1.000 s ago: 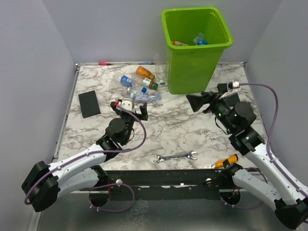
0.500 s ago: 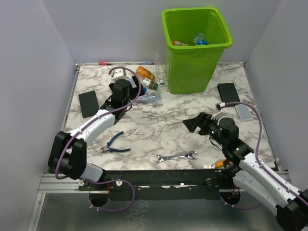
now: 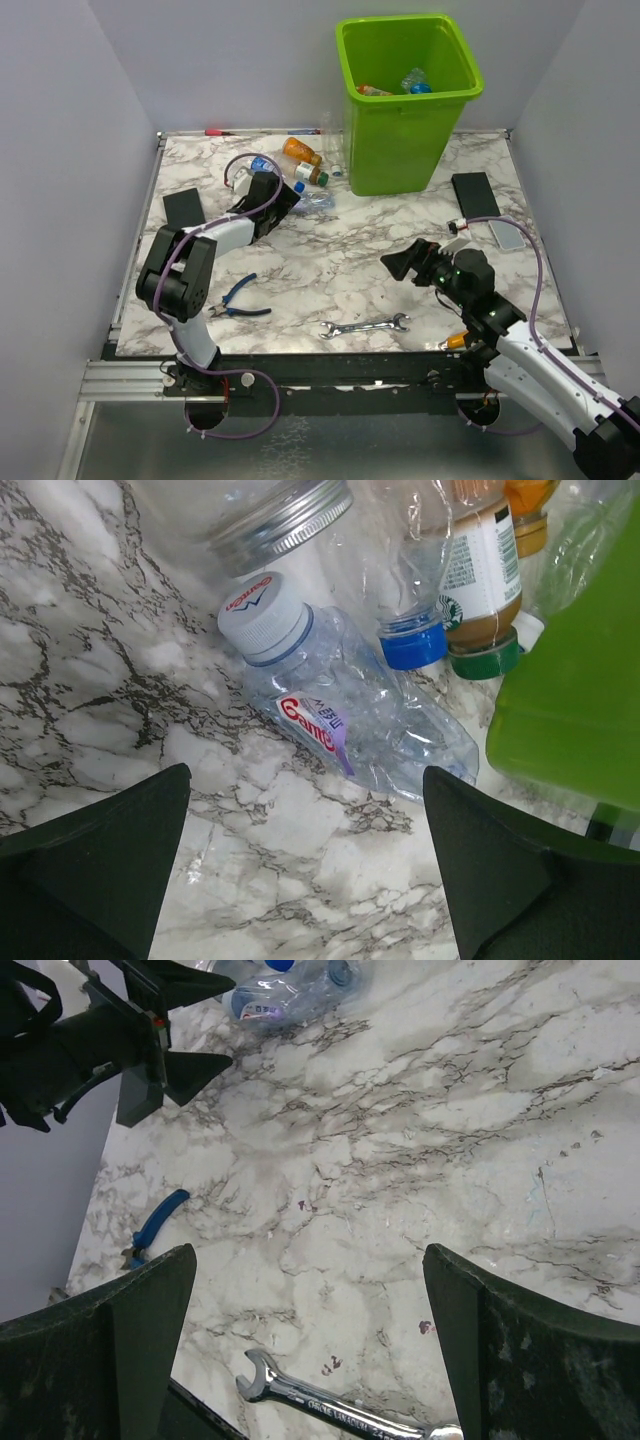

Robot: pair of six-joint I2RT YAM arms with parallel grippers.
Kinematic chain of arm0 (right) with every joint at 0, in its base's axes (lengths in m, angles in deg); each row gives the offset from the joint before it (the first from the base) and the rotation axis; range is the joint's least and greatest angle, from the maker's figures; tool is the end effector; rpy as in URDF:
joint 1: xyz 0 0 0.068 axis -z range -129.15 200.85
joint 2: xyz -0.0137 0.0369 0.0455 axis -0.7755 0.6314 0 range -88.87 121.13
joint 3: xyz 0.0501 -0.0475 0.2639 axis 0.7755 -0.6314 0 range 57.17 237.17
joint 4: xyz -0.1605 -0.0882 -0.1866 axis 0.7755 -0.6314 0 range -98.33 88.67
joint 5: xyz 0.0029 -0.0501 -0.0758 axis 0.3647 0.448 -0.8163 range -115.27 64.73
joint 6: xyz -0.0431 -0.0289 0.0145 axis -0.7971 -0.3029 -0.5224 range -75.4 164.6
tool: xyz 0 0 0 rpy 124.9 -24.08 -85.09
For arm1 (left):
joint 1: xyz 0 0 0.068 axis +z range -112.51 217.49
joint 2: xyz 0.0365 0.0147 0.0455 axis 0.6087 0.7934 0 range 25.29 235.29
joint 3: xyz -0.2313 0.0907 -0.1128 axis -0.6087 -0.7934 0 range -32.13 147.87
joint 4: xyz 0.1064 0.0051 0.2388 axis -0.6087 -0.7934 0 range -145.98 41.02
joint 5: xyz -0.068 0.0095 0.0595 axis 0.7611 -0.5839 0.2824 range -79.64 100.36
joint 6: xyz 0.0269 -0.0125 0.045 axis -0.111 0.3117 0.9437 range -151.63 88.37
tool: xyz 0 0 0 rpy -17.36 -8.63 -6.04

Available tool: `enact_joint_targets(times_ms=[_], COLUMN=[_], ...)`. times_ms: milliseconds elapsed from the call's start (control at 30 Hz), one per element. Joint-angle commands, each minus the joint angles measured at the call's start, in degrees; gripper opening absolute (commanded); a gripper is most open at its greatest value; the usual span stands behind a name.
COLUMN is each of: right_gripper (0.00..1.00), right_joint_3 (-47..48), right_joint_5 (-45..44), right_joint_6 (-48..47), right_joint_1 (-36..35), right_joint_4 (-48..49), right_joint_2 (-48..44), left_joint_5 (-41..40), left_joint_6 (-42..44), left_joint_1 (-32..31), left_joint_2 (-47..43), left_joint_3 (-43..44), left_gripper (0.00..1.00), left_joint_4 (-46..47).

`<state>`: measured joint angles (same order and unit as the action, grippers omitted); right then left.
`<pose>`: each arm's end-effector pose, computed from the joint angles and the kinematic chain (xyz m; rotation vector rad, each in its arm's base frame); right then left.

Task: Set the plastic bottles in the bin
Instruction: Pick up the plastic bottle at the center of the board.

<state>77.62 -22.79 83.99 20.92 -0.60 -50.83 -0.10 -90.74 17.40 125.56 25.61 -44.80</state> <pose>0.1453 0.0854 0.2275 0.1302 1.9547 0.8614 0.3532 -0.1223 0.1844 -0.8572 2.1172 -0.5430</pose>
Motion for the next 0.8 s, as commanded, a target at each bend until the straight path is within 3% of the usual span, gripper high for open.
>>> enact_joint_targets(times_ms=[0, 267, 600, 767], right_gripper=[1.0, 1.0, 1.0, 1.0], right_joint_3=[0.5, 2.7, 4.2, 5.1], right_joint_5=[0.4, -0.9, -1.8, -2.2], right_joint_6=[-0.8, -1.8, -2.5, -3.4], right_joint_1=[0.2, 0.2, 0.2, 0.2], right_joint_4=[-0.5, -5.9, -8.6, -10.1], right_joint_2=[-1.1, -3.9, -5.9, -6.5], left_joint_5=[-8.0, -17.5, -17.2, -17.2], left_joint_6=[-10.9, -21.0, -23.2, -23.3], left_joint_1=[-2.1, -2.5, -2.6, -2.7], left_joint_2=[2.7, 6.4, 13.7, 14.6], left_joint_3=[1.2, 1.9, 9.1, 8.3], left_gripper=[0.98, 0.84, 0.8, 0.66], left_joint_4=[2.5, 2.2, 0.3, 0.4])
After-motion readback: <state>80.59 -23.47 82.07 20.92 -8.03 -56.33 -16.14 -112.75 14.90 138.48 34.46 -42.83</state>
